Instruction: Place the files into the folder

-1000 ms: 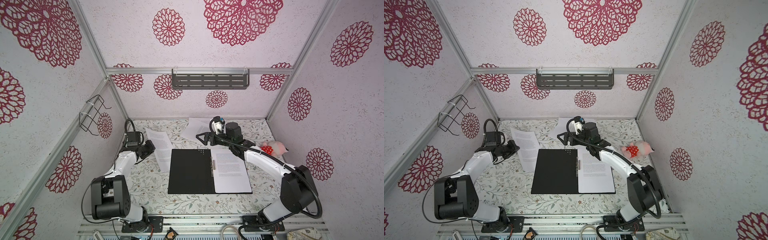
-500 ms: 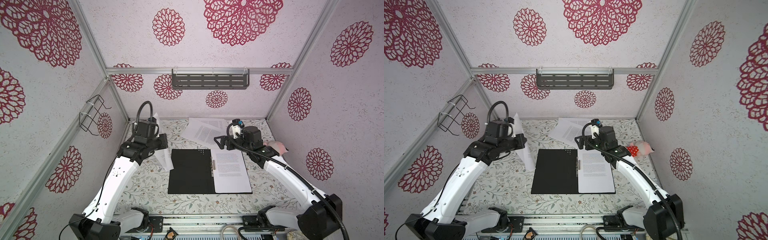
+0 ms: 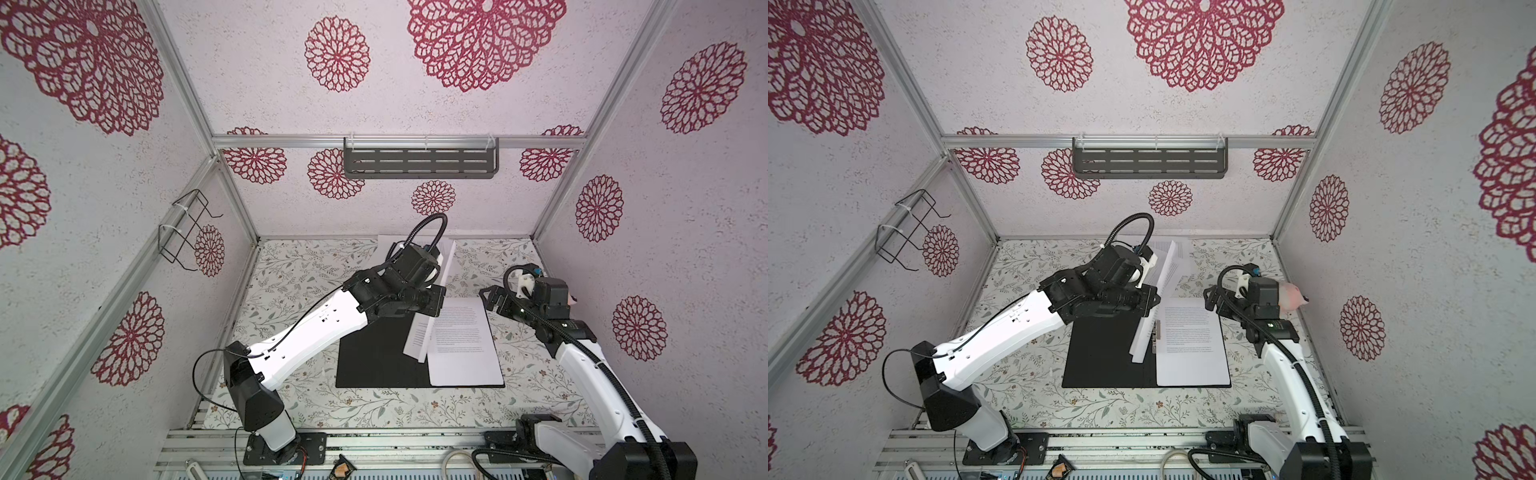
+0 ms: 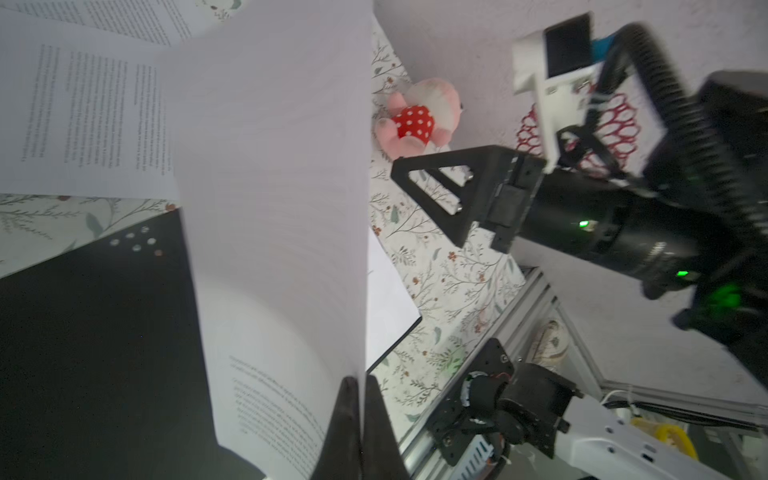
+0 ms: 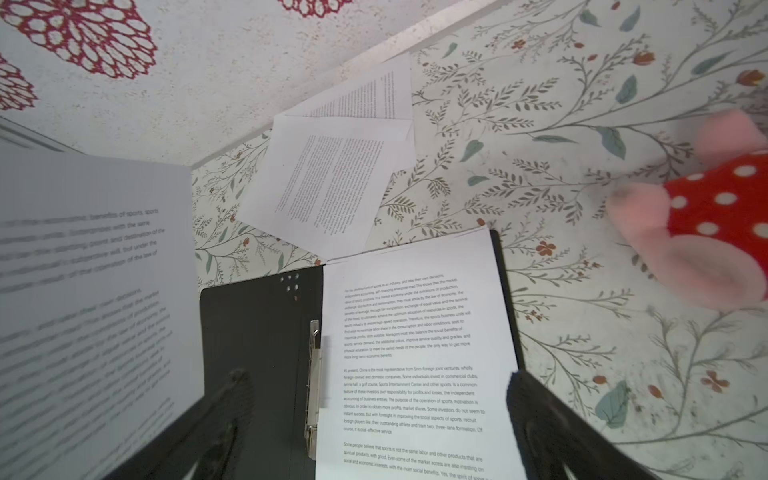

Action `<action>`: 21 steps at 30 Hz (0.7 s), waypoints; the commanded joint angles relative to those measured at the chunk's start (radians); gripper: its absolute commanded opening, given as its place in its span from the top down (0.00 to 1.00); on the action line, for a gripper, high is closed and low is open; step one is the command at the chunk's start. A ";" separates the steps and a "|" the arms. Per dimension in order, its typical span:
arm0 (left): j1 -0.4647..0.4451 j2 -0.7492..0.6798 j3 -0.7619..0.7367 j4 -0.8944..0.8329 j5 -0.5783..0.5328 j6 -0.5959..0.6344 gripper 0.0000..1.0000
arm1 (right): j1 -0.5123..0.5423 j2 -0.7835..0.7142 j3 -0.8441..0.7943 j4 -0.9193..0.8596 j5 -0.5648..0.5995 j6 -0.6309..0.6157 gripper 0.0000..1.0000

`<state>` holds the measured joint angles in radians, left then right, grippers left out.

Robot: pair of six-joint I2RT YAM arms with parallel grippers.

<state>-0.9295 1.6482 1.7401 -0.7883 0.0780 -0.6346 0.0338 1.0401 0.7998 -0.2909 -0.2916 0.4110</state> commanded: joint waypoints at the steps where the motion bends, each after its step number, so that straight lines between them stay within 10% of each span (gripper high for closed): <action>1: 0.044 -0.061 -0.062 0.078 0.034 -0.103 1.00 | -0.015 -0.030 0.004 0.029 -0.046 0.028 0.03; 8: 0.250 -0.034 -0.313 0.243 0.229 -0.204 1.00 | -0.016 -0.035 -0.006 0.017 -0.058 0.029 0.04; 21: 0.394 0.303 -0.292 0.110 0.282 -0.068 1.00 | 0.072 0.161 -0.096 0.193 -0.176 0.086 0.09</action>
<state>-0.5560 1.9503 1.4403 -0.6506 0.3363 -0.7418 0.0605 1.1847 0.7021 -0.1764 -0.4229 0.4732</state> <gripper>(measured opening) 0.040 0.914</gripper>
